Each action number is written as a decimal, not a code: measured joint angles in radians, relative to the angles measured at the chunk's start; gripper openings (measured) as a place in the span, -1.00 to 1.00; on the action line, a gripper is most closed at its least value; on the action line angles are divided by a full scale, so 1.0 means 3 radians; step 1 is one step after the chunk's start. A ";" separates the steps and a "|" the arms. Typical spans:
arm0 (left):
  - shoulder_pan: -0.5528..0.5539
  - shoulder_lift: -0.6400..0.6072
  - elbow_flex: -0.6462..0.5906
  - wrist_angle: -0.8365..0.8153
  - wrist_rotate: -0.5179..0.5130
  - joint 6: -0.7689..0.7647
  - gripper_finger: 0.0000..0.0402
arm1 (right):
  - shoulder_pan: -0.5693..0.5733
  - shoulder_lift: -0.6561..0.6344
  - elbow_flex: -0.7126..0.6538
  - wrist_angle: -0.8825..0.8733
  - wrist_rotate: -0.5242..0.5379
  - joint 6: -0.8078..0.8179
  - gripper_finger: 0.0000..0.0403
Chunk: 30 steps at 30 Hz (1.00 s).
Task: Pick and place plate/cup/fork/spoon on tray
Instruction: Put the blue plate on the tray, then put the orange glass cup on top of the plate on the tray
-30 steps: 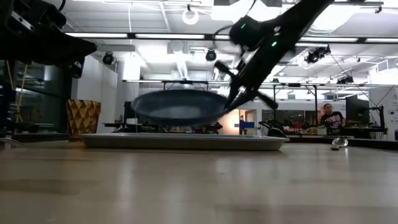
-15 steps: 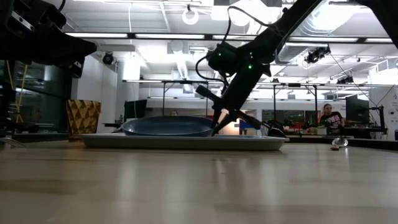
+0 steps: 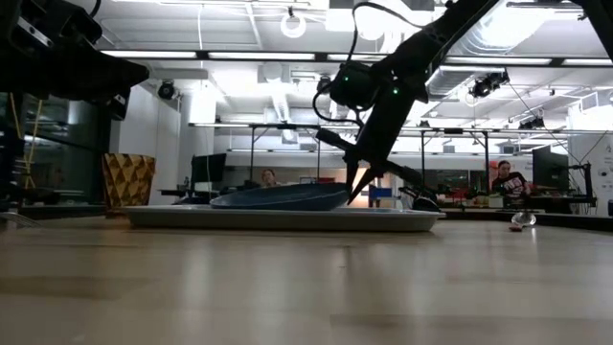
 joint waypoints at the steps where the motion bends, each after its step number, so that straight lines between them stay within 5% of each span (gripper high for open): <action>1: -0.0001 0.0000 0.0000 -0.0002 0.0001 0.0000 -0.96 | -0.0006 0.0000 -0.0001 0.0005 -0.0059 0.0015 -0.99; 17: -0.0001 0.0000 0.0000 -0.0001 0.0001 0.0000 -0.96 | 0.0021 -0.0046 -0.0004 -0.0122 -0.0219 -0.0140 -0.41; 26: 0.0001 0.0000 0.0000 -0.0002 0.0001 0.0000 -0.96 | 0.0059 -0.0715 -0.0027 -0.1190 -0.0172 -0.1539 -0.37; 30: 0.0000 0.0000 0.0000 -0.0002 0.0001 0.0000 -0.96 | 0.0240 -0.1226 -0.0341 -0.1466 -0.0191 -0.1769 -0.37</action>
